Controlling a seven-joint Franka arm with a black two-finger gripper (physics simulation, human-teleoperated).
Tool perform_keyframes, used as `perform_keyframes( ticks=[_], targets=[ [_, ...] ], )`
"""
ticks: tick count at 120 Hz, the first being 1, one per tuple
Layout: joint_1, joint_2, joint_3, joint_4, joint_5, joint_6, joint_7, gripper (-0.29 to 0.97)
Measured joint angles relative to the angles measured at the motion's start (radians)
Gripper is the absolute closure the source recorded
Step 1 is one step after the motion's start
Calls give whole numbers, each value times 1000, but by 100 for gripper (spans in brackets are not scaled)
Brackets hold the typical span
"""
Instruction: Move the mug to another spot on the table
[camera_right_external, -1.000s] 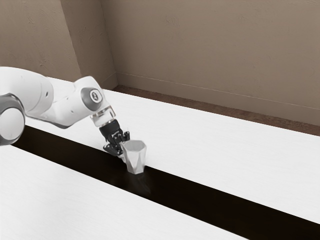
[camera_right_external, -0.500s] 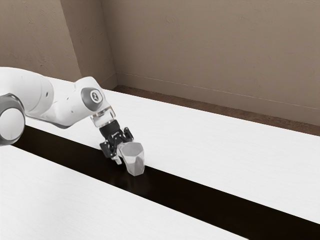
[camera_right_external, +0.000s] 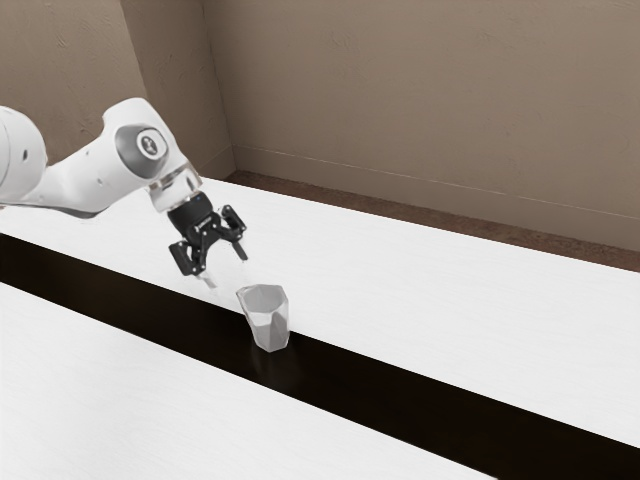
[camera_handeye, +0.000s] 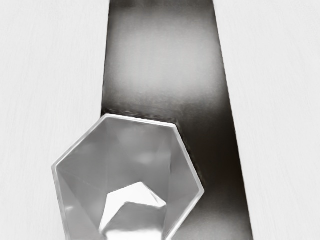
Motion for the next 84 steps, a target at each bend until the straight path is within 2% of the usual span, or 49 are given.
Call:
perform_keyframes(
  ticks=[12,25,41,57,84],
  targets=[
    [-49,-78,-49,-3,119,-2,-50,1],
    [-57,-141,-63,15,246,-17,-143,0],
    [-96,-163,-68,140,383,-114,-296,0],
    [-111,-172,-70,211,433,-191,-427,0],
    [-114,-179,-71,240,456,-247,-593,0]
  ],
)
